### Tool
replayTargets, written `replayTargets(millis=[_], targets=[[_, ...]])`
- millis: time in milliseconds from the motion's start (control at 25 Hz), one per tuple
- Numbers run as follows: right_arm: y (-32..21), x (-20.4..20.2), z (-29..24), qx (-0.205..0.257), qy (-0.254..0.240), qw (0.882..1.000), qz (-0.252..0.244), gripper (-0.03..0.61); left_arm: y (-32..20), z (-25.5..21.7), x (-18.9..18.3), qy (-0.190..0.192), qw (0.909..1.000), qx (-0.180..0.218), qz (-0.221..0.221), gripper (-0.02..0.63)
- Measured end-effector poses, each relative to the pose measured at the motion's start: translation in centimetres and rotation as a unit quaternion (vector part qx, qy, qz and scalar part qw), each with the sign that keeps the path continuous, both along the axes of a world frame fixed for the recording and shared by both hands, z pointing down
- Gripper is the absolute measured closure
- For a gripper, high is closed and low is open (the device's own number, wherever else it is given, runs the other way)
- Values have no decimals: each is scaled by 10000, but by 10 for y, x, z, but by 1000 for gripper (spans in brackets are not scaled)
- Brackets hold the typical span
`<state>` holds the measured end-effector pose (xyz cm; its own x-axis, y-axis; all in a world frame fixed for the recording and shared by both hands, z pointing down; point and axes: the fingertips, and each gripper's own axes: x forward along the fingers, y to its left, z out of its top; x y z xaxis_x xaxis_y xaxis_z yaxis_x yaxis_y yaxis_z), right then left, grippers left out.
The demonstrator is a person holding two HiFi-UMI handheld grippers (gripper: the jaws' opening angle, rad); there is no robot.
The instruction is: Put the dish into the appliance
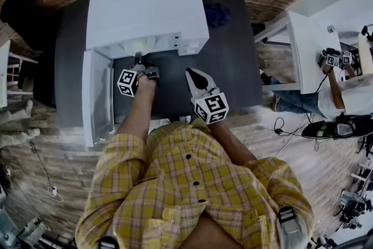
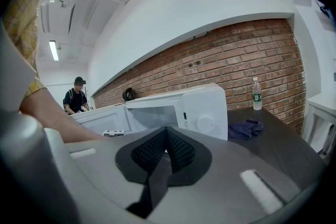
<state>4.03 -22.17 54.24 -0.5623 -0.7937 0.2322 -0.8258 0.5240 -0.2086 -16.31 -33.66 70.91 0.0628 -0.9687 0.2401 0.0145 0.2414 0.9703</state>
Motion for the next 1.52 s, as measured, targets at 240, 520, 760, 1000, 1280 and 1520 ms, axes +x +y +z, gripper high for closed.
replayTargets(millis=[240,520,760,1000,1280,1520], targets=[[1,3,0,-15,12,10000,23,574,-3,0,-1,-9,10000,-5,-24,600],[-1,6,1,-14,1,10000,36,574,-4,3,1,74,10000,-48,-10,598],[-2,5,0,-10,-23,10000,27,574,0,5,2,115,9999,-60,8,575],[-1,3,0,-12,-38,10000,3,574,1,1,2,126,9999,-12,20,568],[4,2,-4,23,-63,10000,-31,574,8,-6,2,162,9999,38,34,568],[9,-2,-8,78,-80,9999,-65,574,18,-8,-1,181,9998,57,56,568]])
